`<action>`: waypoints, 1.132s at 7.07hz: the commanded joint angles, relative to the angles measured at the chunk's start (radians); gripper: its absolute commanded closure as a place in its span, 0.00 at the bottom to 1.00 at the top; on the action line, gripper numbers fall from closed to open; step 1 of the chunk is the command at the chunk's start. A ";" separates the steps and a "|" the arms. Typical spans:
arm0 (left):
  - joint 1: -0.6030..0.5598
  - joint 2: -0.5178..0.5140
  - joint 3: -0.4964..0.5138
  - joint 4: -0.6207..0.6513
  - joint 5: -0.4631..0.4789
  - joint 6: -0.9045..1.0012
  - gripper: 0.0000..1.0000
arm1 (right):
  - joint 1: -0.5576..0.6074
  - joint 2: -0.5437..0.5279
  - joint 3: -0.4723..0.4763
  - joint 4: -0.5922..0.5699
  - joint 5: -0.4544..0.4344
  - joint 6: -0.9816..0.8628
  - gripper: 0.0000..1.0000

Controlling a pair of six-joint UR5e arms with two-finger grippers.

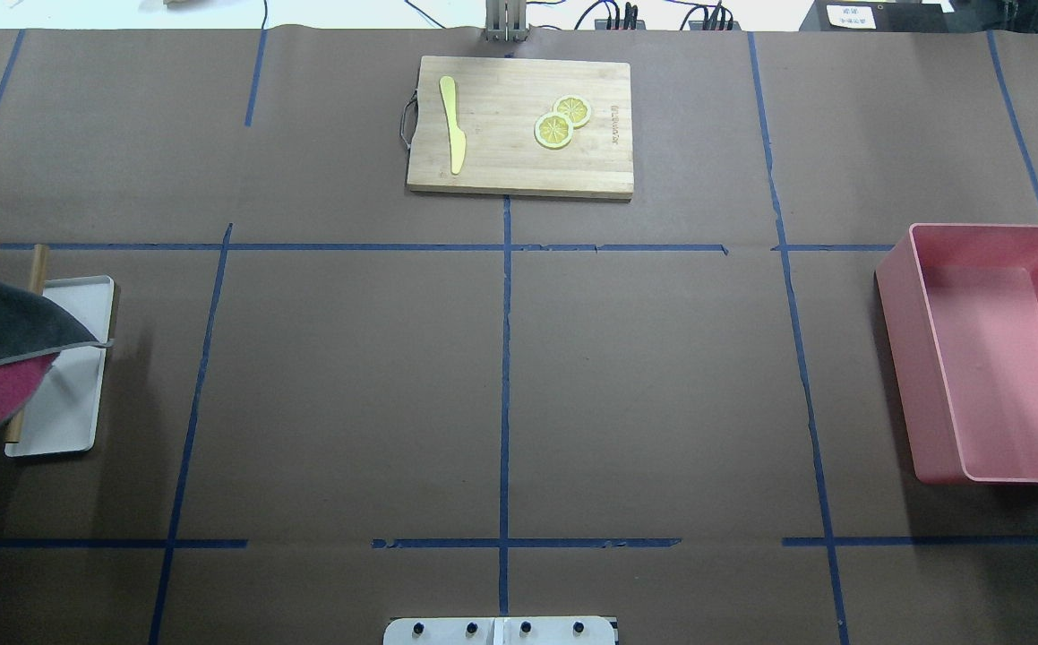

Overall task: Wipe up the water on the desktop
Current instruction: 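Lift the cloth with the left gripper toward the table center while the right gripper approaches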

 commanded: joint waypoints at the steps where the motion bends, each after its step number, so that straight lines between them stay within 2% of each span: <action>1: -0.035 -0.087 -0.020 0.001 -0.087 -0.183 0.97 | -0.114 0.010 0.024 0.183 -0.022 0.250 0.00; 2: -0.032 -0.167 -0.028 0.001 -0.093 -0.346 0.97 | -0.181 0.011 0.018 0.286 -0.063 0.452 0.00; 4: -0.017 -0.307 -0.011 -0.001 -0.090 -0.579 0.97 | -0.292 0.022 0.024 0.436 -0.148 0.505 0.00; 6: 0.081 -0.421 -0.008 -0.002 -0.082 -0.826 0.97 | -0.323 0.132 0.024 0.439 -0.197 0.500 0.00; 7: 0.130 -0.460 -0.006 -0.002 -0.061 -0.912 0.97 | -0.385 0.184 0.039 0.440 -0.279 0.494 0.00; 8: 0.208 -0.505 -0.022 -0.011 0.048 -1.024 0.97 | -0.501 0.217 0.069 0.439 -0.455 0.492 0.00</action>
